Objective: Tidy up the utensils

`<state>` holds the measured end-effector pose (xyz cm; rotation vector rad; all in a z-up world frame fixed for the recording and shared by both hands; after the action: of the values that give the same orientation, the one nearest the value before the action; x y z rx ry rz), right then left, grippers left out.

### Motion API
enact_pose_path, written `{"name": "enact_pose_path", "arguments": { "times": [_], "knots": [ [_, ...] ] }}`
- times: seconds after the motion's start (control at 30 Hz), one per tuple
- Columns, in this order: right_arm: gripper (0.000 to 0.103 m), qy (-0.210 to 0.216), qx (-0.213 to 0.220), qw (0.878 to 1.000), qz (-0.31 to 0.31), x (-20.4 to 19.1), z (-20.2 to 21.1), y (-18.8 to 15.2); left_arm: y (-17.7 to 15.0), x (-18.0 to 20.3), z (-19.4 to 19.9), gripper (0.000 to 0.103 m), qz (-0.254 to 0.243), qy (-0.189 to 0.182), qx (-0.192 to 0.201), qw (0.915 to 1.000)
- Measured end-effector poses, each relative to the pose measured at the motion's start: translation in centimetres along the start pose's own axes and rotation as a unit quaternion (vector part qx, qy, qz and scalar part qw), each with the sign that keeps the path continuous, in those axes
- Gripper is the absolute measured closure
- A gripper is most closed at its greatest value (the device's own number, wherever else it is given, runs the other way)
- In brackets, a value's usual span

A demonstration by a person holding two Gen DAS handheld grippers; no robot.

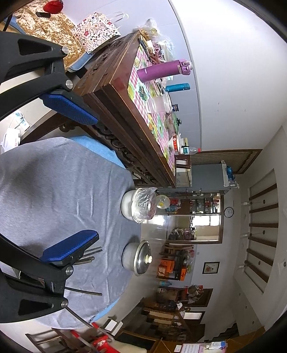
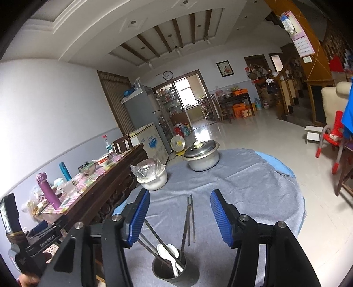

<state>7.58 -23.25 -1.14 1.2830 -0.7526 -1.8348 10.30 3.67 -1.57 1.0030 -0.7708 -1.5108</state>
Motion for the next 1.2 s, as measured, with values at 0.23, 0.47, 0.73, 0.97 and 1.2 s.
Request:
{"name": "enact_pose_path", "arguments": {
  "times": [0.23, 0.47, 0.73, 0.97, 1.2],
  "knots": [
    [0.042, -0.015, 0.001, 1.000, -0.022, 1.4, -0.4, 0.2, -0.4, 0.0, -0.6, 0.007, 0.003, -0.002, -0.008, 1.0000],
    [0.042, -0.025, -0.008, 0.999, -0.028, 2.1, -1.3, -0.1, -1.0, 0.0, -1.3, 0.007, 0.004, -0.002, -0.018, 0.9998],
    [0.042, -0.034, -0.016, 0.999, -0.031, 2.6, -2.5, -0.4, -1.7, 0.1, -2.9, 0.007, 0.006, -0.001, -0.036, 0.9993],
    [0.042, -0.057, -0.001, 0.997, -0.051, 5.0, -2.5, 0.7, -2.3, -0.1, -4.6, 0.007, 0.009, 0.003, -0.050, 0.9987],
    [0.042, -0.088, -0.009, 0.993, -0.075, 8.5, -3.6, 1.0, -3.7, -0.9, -7.9, 0.007, 0.022, 0.001, -0.080, 0.9965]
  ]
}}
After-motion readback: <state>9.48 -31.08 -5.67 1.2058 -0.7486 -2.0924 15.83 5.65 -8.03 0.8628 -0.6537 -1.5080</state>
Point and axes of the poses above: each gripper's, at about its wrist camera, not at the fingertips, and z roughly against the way its jaws point, x to its right, y to its top, the point moved 6 cm from there along -z, roughly the way its jaws point, and after that the axes turned 9 degrees about -z, right-handed, at the moved point
